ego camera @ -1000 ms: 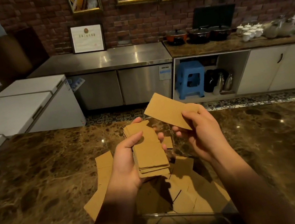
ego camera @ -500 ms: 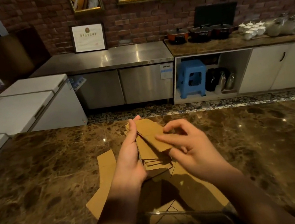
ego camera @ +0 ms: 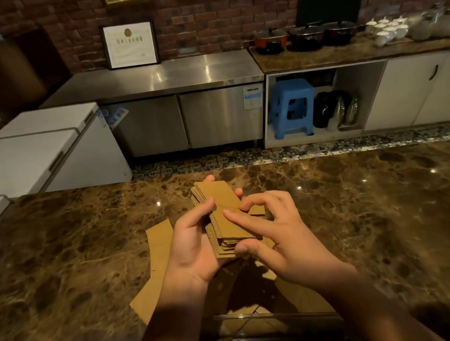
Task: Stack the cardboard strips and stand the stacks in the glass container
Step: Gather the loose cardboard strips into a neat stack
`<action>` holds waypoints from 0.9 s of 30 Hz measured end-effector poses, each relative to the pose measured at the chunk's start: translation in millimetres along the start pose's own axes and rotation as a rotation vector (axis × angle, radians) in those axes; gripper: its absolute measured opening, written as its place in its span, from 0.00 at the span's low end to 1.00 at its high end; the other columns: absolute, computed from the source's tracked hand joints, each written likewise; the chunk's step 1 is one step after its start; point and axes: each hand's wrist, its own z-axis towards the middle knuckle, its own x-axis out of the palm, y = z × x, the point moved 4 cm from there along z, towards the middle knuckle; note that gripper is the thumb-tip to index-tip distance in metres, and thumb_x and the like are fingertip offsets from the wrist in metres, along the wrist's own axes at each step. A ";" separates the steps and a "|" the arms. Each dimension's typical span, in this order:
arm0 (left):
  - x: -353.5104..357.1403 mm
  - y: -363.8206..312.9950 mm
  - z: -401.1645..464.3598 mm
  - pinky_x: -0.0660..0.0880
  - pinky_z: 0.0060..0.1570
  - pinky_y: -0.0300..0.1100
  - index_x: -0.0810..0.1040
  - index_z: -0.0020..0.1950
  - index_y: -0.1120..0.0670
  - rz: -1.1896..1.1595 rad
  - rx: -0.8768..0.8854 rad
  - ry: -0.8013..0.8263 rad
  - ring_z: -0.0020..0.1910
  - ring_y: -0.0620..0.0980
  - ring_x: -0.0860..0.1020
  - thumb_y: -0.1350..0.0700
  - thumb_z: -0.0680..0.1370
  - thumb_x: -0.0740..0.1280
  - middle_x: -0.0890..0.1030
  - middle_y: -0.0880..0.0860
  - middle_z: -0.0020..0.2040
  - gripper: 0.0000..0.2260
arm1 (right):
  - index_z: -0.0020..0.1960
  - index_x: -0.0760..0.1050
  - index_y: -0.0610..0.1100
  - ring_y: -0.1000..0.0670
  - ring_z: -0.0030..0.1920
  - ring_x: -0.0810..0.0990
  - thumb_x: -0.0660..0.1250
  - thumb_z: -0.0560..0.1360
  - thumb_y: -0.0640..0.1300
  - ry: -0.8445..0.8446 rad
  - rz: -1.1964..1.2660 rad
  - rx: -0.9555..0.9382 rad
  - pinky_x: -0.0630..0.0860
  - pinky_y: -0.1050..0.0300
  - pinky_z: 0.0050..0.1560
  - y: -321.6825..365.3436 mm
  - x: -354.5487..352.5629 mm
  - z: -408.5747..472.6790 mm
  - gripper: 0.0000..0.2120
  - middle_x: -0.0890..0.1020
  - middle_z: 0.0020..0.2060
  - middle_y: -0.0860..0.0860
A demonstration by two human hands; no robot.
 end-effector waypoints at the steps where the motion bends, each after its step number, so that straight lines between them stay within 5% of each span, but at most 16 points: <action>1: -2.1 1.4 -0.1 0.81 0.50 0.61 0.75 0.70 0.46 -0.014 -0.013 0.009 0.55 0.62 0.81 0.54 0.77 0.65 0.81 0.65 0.59 0.21 | 0.73 0.69 0.61 0.50 0.68 0.62 0.58 0.78 0.65 -0.012 0.024 0.003 0.68 0.39 0.67 -1.8 2.8 -0.9 0.25 0.71 0.63 0.54; 5: -7.7 2.0 2.6 0.82 0.46 0.60 0.75 0.69 0.46 -0.011 -0.031 0.002 0.51 0.62 0.82 0.51 0.78 0.65 0.80 0.65 0.58 0.19 | 0.75 0.56 0.71 0.61 0.70 0.60 0.60 0.75 0.70 0.056 0.138 0.044 0.70 0.49 0.67 -14.0 10.8 4.2 0.30 0.61 0.67 0.61; 8: -16.1 -9.9 3.4 0.81 0.49 0.61 0.75 0.67 0.46 -0.049 0.010 -0.009 0.51 0.62 0.82 0.48 0.77 0.65 0.81 0.65 0.57 0.17 | 0.75 0.46 0.74 0.74 0.61 0.67 0.59 0.70 0.76 -0.020 0.373 0.356 0.70 0.66 0.55 -52.2 1.6 9.6 0.38 0.61 0.70 0.61; 10: -25.5 -20.0 4.0 0.81 0.49 0.60 0.74 0.66 0.46 -0.049 0.065 -0.070 0.48 0.61 0.84 0.46 0.76 0.64 0.83 0.64 0.54 0.18 | 0.79 0.53 0.62 0.65 0.64 0.72 0.62 0.72 0.73 0.022 0.250 0.570 0.73 0.65 0.56 -86.9 -1.5 7.2 0.41 0.68 0.73 0.50; 14: -33.5 -22.9 6.5 0.80 0.49 0.59 0.74 0.66 0.45 -0.044 0.091 -0.127 0.46 0.60 0.84 0.45 0.75 0.65 0.84 0.63 0.52 0.19 | 0.79 0.59 0.51 0.41 0.72 0.68 0.69 0.64 0.75 0.534 -0.173 0.763 0.71 0.44 0.69 -117.8 27.0 -14.1 0.51 0.69 0.74 0.44; 19: -35.6 -14.0 7.5 0.78 0.53 0.60 0.77 0.64 0.43 -0.102 0.038 -0.186 0.52 0.61 0.83 0.45 0.74 0.67 0.81 0.62 0.61 0.19 | 0.81 0.43 0.52 0.36 0.75 0.59 0.77 0.59 0.70 0.466 -0.296 0.928 0.66 0.40 0.71 -121.3 46.0 -21.1 0.64 0.58 0.76 0.40; 27: -40.1 -11.9 5.0 0.80 0.48 0.53 0.78 0.61 0.44 -0.132 0.013 -0.225 0.51 0.59 0.82 0.49 0.74 0.69 0.81 0.62 0.60 0.16 | 0.72 0.65 0.44 0.42 0.67 0.73 0.81 0.65 0.55 0.377 -0.135 1.020 0.74 0.47 0.65 -134.5 43.1 -21.1 0.42 0.72 0.69 0.44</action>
